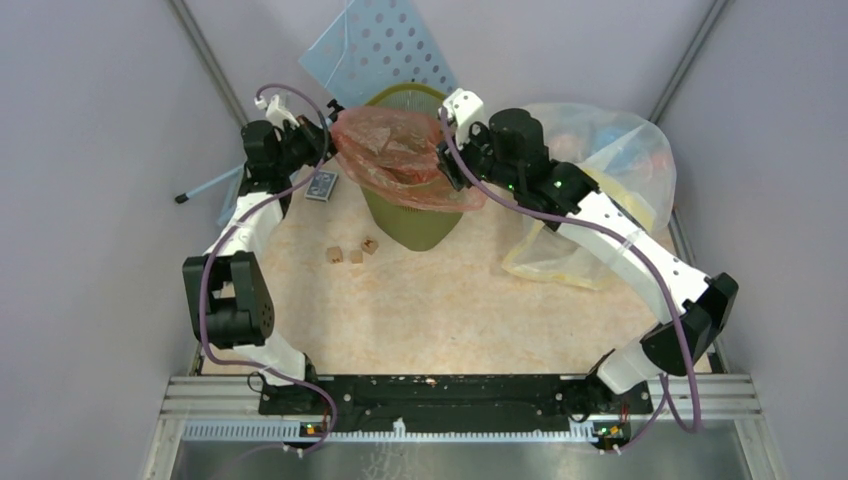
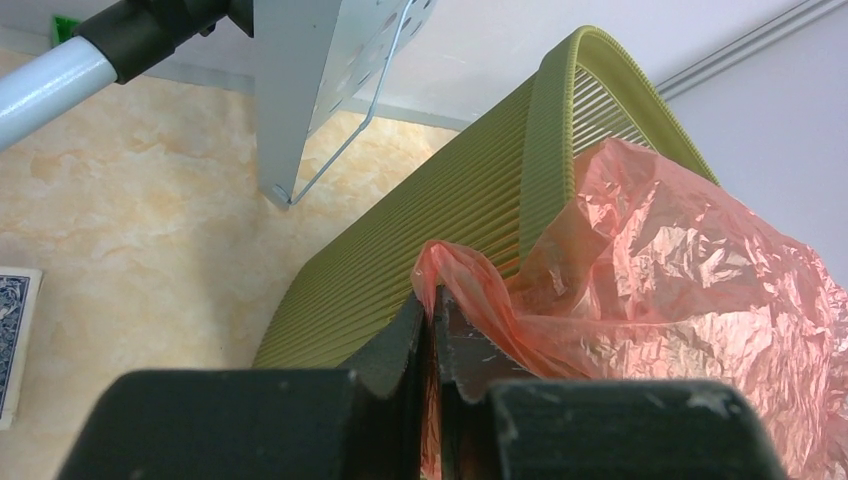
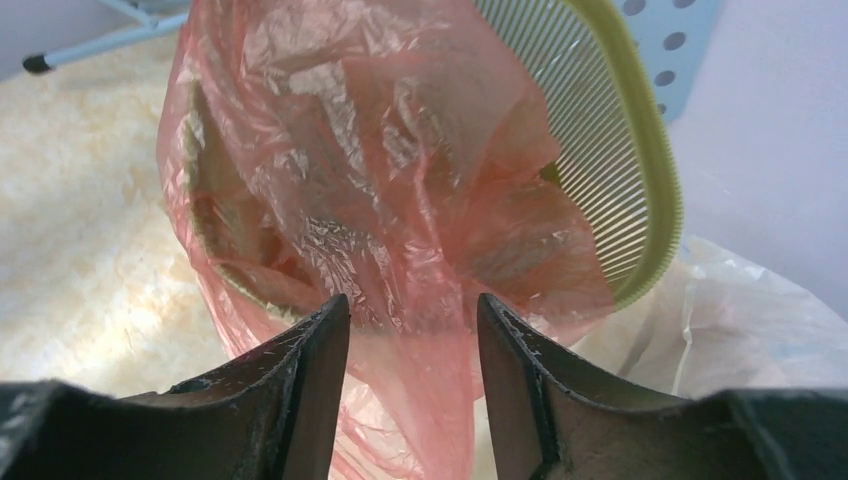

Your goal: Put the trash bags into the trash bin

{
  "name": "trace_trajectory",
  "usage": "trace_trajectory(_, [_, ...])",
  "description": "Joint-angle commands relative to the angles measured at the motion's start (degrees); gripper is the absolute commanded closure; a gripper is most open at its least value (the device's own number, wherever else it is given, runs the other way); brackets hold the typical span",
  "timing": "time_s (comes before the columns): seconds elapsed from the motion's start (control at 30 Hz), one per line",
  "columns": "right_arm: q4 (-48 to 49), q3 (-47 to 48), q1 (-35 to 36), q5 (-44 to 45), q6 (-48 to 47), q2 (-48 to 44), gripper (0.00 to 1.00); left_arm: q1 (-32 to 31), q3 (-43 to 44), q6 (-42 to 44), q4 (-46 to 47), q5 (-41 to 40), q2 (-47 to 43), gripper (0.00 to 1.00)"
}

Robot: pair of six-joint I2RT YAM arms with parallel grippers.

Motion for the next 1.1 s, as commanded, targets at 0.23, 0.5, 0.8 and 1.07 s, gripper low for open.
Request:
trace_trajectory(0.23, [-1.26,4.49,3.90,-0.96,-6.01,1.64,0.40,0.24,2.15,0.12,3.34,1.10,0.55,0.90])
trace_trajectory(0.5, [-3.59,8.23,4.12,6.58,-7.97,5.45,0.56,0.24,2.45,-0.42,4.07,1.97,1.54,0.90])
trace_trajectory(0.8, [-6.18,10.01,4.04,7.85,-9.67,7.41,0.58,0.10,3.78,-1.72,5.69,4.22,3.55,0.91])
trace_trajectory(1.07, [-5.25,14.52,0.34,6.92,-5.72,8.89,1.00,-0.59,4.30,-2.84,8.56,5.96,5.35,0.91])
